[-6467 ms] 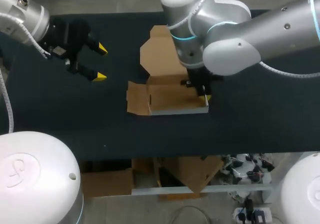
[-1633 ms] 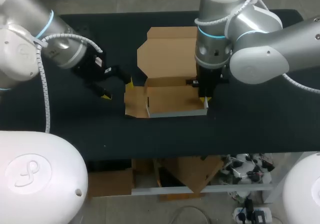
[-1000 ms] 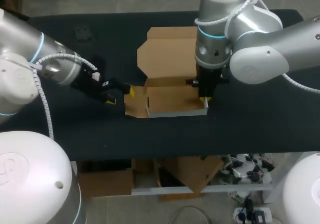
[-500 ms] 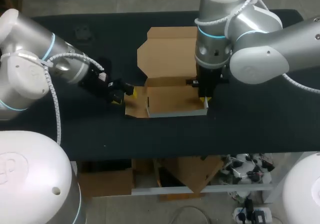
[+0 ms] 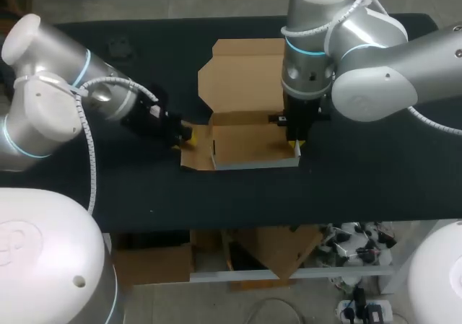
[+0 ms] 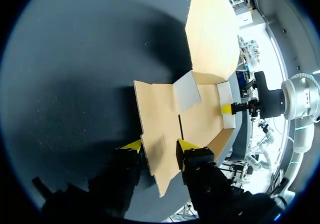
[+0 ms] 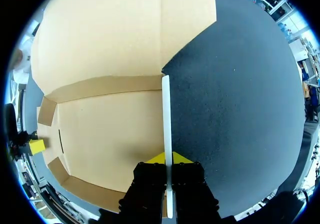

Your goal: Assemble the packaging by folding the flat box into shape, placing the metal phone stand inside, and closing the box properly

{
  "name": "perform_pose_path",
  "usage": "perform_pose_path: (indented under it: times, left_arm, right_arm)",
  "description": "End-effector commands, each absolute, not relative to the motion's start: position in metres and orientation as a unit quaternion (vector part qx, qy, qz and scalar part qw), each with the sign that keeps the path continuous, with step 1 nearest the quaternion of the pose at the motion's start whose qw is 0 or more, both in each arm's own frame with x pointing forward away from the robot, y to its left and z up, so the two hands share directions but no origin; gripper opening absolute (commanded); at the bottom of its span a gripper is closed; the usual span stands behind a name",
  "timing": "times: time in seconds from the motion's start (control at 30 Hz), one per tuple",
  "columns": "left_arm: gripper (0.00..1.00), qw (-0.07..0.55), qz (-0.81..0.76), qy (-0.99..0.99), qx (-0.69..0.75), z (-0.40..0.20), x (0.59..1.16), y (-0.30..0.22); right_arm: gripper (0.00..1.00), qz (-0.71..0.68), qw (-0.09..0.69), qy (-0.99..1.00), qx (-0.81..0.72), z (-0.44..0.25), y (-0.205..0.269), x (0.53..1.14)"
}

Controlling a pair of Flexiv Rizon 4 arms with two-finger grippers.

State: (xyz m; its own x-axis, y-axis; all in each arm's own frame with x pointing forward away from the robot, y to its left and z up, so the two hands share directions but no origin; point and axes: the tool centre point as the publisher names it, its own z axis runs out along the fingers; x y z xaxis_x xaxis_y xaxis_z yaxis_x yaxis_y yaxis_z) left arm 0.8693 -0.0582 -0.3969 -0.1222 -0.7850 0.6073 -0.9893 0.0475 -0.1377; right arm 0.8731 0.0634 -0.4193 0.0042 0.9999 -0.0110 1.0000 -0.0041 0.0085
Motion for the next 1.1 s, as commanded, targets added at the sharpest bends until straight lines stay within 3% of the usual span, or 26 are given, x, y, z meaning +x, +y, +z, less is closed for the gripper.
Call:
perform_pose_path:
  times: [0.03, 0.83, 1.1]
  left_arm:
    - [0.0, 0.182, 0.261, -0.698, 0.642, -0.397, 0.87, -0.063]
    - [0.0, 0.055, 0.164, -0.71, 0.682, -0.361, 0.874, -0.091]
    - [0.0, 0.045, 0.152, -0.711, 0.685, -0.356, 0.876, -0.095]
  right_arm:
    - [0.0, -0.003, 0.007, 0.705, 0.709, -0.419, 0.065, 0.874]
    - [0.0, -0.003, 0.007, 0.705, 0.709, -0.419, 0.065, 0.874]
    - [0.0, -0.003, 0.007, 0.705, 0.709, -0.419, 0.065, 0.874]
